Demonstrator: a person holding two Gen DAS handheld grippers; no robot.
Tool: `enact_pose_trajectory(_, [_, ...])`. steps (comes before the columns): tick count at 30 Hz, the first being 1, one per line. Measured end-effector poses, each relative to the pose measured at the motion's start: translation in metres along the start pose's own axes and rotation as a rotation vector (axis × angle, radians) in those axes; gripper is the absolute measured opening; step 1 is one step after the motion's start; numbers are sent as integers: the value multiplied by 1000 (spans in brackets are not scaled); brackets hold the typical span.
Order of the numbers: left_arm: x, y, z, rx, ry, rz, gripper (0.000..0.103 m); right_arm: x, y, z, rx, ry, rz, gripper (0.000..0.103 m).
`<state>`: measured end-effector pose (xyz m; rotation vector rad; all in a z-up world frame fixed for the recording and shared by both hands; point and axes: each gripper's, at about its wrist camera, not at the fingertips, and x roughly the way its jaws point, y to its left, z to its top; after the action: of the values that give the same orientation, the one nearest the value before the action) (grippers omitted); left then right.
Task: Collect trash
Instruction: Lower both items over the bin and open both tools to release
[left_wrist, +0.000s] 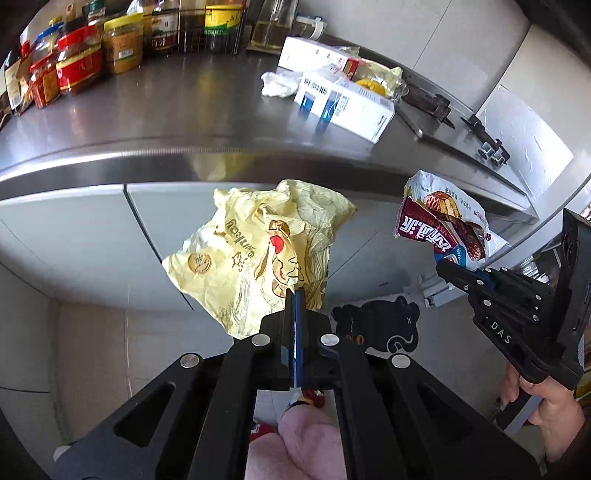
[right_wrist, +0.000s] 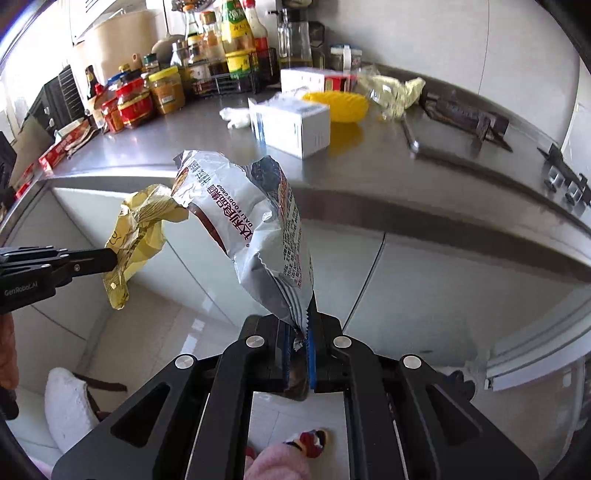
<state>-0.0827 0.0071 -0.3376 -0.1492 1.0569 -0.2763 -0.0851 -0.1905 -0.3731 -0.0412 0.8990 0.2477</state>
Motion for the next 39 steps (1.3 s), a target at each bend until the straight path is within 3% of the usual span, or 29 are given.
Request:
enact_pose_trajectory(8, [91, 18, -43, -30, 156, -18, 0, 102, -13, -53, 159, 258, 78, 8])
enact_pose_trajectory(17, [203, 45, -65, -64, 282, -17, 0, 213, -24, -81, 310, 445, 123, 8])
enact_pose_trajectory(26, [272, 62, -89, -142, 349, -18, 0, 278, -29, -96, 411, 508, 119, 8])
enact_pose_trajectory(29, [281, 65, -92, -129, 359, -27, 0, 289, -35, -97, 464, 510, 142, 8])
enact_pose_trajectory(39, [294, 67, -97, -144, 393, -37, 2, 311, -28, -96, 460, 566, 152, 12])
